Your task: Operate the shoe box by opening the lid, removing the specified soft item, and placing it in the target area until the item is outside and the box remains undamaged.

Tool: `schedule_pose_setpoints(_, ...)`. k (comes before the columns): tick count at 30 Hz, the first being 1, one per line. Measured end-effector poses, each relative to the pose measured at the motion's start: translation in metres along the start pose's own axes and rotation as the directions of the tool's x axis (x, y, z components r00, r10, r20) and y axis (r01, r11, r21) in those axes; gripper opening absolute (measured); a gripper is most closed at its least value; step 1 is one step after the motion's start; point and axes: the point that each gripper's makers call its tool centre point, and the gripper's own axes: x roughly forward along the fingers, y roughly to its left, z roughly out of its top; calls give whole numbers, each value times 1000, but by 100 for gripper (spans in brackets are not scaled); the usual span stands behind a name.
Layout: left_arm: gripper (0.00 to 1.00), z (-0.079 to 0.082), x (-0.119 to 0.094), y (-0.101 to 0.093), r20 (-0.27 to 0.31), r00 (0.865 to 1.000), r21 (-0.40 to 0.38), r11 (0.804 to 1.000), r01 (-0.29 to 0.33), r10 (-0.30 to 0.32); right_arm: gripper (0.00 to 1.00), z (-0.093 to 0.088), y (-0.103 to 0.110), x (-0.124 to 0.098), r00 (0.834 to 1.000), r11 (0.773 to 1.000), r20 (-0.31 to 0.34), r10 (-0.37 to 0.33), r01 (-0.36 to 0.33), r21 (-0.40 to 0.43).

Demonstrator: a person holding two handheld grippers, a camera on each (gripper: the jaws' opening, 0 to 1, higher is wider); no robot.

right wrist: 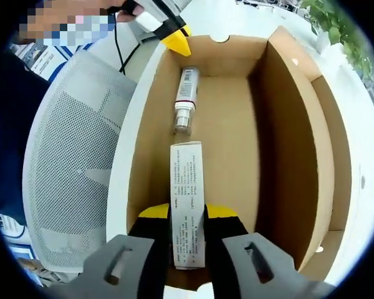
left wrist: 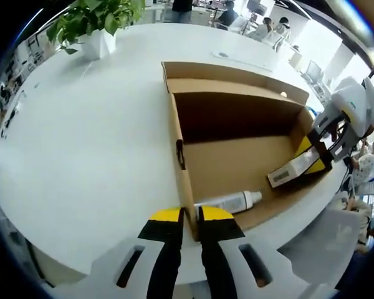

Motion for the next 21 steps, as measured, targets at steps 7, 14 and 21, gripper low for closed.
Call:
schedule_pose_setpoints(7, 7, 0, 2, 0, -4, 1000, 1, 1000, 1, -1, 16, 4, -2, -9, 1000, 1000, 1, -19, 19, 5)
schedule_pose_setpoints(14, 8, 0, 2, 1, -7, 1000, 2, 1000, 3, -3, 16, 15, -7, -28, 999, 999, 26, -37, 37, 5)
schedule_pose_setpoints(21, 8, 0, 3, 1, -5, 1000, 0, 1000, 4, -4, 16, 24, -13, -56, 996, 998, 65, -64, 64, 12)
